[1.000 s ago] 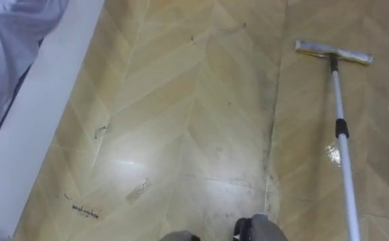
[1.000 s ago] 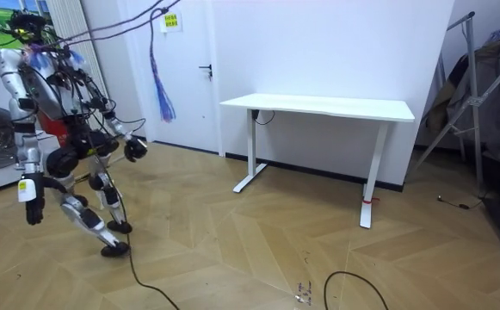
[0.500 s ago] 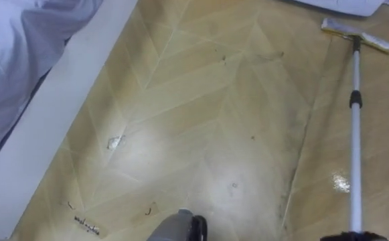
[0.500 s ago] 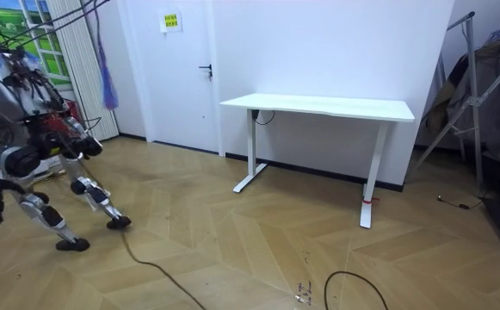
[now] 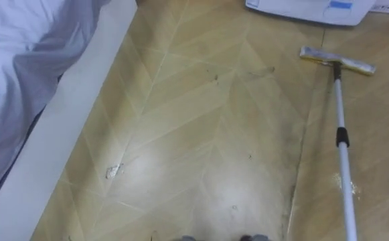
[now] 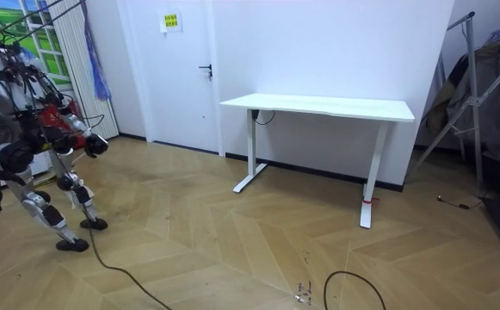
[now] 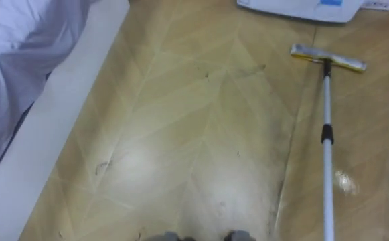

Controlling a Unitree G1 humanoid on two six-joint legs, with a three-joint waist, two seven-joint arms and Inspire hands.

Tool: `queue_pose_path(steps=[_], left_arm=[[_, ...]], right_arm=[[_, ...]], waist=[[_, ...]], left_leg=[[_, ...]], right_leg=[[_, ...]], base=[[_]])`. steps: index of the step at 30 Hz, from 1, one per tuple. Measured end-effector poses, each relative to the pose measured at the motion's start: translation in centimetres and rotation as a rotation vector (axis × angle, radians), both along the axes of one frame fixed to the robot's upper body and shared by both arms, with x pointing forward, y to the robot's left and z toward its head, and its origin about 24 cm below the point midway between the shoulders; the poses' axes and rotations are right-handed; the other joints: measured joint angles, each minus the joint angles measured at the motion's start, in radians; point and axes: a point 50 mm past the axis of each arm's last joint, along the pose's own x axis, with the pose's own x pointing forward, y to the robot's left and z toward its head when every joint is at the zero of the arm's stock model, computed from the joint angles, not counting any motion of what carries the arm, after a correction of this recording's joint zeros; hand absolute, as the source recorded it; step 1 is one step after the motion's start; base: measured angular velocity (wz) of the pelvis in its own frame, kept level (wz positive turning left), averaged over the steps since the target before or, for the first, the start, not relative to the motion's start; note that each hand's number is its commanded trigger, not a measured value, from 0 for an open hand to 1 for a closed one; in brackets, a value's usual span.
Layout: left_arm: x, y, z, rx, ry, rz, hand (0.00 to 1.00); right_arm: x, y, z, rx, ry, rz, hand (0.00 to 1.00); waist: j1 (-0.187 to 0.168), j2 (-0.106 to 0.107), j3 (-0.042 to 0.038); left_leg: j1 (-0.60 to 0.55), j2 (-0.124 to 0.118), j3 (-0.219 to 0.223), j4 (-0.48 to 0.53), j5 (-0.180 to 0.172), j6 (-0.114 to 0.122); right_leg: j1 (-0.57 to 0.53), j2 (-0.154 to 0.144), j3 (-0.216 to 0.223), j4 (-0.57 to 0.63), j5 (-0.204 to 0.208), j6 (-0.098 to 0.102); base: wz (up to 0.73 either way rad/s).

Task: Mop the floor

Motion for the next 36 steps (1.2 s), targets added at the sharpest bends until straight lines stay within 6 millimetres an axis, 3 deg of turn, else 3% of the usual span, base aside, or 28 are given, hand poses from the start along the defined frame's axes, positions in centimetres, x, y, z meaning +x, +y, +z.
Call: queue_pose_path(steps=[4,5,7,10,13,15,17,19,23,29,36], left_arm=[[1.1,1.0,0.3,0.024,-0.032,-0.005,0.0],[1.2,1.6,0.4,0.038,-0.033,-0.01,0.0],[1.0,2.2,0.5,0.055,-0.024,-0.023,0.0],[0.1,2.6,0.4,0.072,0.017,-0.031,0.0],[-1.1,2.7,0.4,0.079,0.058,-0.021,0.0],[-1.3,2.9,0.4,0.092,0.067,-0.029,0.0],[-1.6,3.1,0.5,0.125,0.076,-0.049,0.0],[-1.8,3.2,0.5,0.135,0.081,-0.059,0.0],[-2.4,3.8,0.7,0.185,0.092,-0.061,0.0],[-2.2,3.4,0.7,0.176,0.075,-0.036,0.0],[-2.7,3.5,0.7,0.177,0.098,-0.001,0.0]], right_arm=[[6.3,-0.8,1.9,0.02,-0.142,0.024,1.0],[7.6,-0.9,2.4,0.025,-0.185,0.028,1.0],[9.2,-1.0,3.1,0.041,-0.231,0.035,1.0],[9.5,-0.8,3.1,0.078,-0.246,0.035,1.0],[6.9,-0.8,2.1,0.078,-0.186,0.049,1.0],[4.4,-1.0,1.3,0.064,-0.119,0.074,1.0],[0.4,-1.5,0.6,0.028,-0.006,0.12,1.0],[-2.5,-1.5,0.2,-0.004,0.096,0.182,1.0],[-7.5,0.4,-0.8,0.024,0.221,0.257,1.0],[-8.5,2.4,-1.5,0.075,0.232,0.285,1.0],[-7.8,3.2,-1.8,0.117,0.199,0.274,1.0]], waist=[[0.016,-0.032,0.0067],[0.017,-0.043,0.0144],[0.024,-0.054,0.019],[0.025,-0.056,0.0183],[0.024,-0.046,0.0143],[0.015,-0.046,0.0067],[-0.01,-0.048,-0.0092],[-0.028,-0.047,-0.0144],[-0.073,-0.069,-0.0228],[-0.127,-0.073,-0.0244],[-0.123,-0.069,-0.0194]], left_leg=[[0.016,0.014,-0.001,0.003,0.005,-0.016],[0.029,0.017,-0.01,-0.006,0.008,-0.022],[0.057,0.023,-0.022,-0.028,0.015,-0.032],[0.134,0.032,-0.043,-0.088,0.028,-0.04],[0.25,0.038,-0.044,-0.196,0.054,-0.045],[0.324,0.039,-0.04,-0.279,0.077,-0.046],[0.396,0.03,-0.041,-0.352,0.098,-0.049],[0.45,0.031,-0.04,-0.387,0.102,-0.052],[0.587,0.045,-0.034,-0.472,0.113,-0.064],[0.675,0.05,-0.036,-0.514,0.113,-0.065],[0.706,0.048,-0.01,-0.527,0.113,-0.065]], right_leg=[[0.016,0.004,-0.02,0.0,0.004,-0.019],[0.033,0.004,-0.031,-0.012,0.007,-0.024],[0.066,0.008,-0.049,-0.046,0.016,-0.031],[0.159,0.021,-0.072,-0.129,0.036,-0.035],[0.285,0.036,-0.077,-0.25,0.066,-0.032],[0.358,0.039,-0.081,-0.327,0.085,-0.031],[0.431,0.041,-0.083,-0.387,0.093,-0.027],[0.481,0.046,-0.084,-0.41,0.093,-0.027],[0.592,0.058,-0.083,-0.475,0.093,-0.027],[0.672,0.069,-0.079,-0.503,0.094,-0.029],[0.698,0.069,-0.042,-0.523,0.094,-0.029]], base=[[0.01],[0.13],[0.19],[0.17],[0.08],[0.03],[0.1],[-0.04],[-0.19],[-0.2],[-0.12]])
